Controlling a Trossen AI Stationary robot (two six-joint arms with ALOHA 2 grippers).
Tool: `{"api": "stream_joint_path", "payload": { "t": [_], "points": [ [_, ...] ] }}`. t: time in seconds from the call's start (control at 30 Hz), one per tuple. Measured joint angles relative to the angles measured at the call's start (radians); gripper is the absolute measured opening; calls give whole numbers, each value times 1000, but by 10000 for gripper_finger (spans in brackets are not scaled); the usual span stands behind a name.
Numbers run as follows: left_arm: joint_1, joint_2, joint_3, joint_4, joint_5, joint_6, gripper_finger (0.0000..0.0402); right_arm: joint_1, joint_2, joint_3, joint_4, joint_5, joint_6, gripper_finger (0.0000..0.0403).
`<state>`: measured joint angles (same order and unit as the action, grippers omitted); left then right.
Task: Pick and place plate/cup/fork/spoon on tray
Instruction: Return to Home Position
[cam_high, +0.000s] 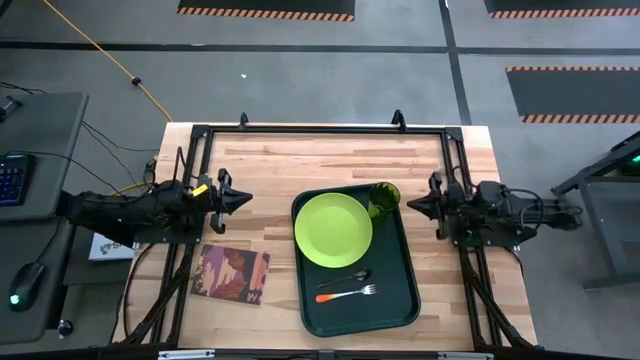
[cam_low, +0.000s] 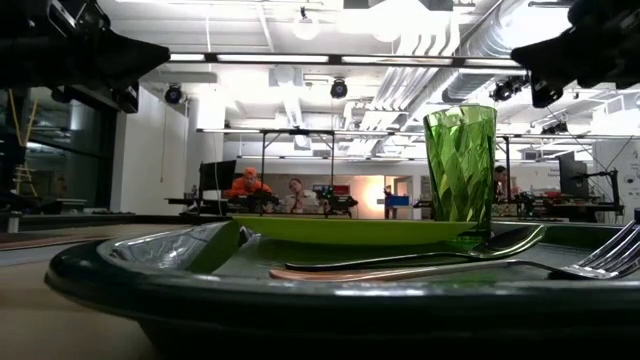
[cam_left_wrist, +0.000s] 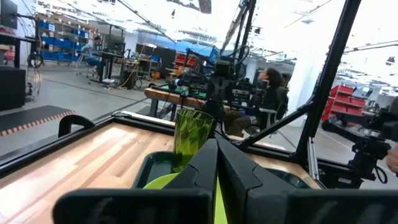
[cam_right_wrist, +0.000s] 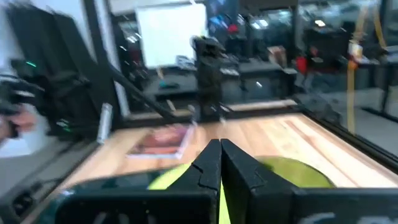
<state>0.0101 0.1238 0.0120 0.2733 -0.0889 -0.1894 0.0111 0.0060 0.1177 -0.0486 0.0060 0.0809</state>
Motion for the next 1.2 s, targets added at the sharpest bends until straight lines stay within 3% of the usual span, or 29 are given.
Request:
{"api": "stream_joint_path", "payload": {
  "t": [0.17,0.3,1.2],
  "points": [
    [0,5,2,-9,0,0,3,60,5,-109,146,2,1,0],
    [0,6,2,-19,-2,0,3,87,-2,-108,93,66,17,0],
    [-10,-10,0,-27,-1,1,3,96,6,-109,75,56,24,0]
  ]
}}
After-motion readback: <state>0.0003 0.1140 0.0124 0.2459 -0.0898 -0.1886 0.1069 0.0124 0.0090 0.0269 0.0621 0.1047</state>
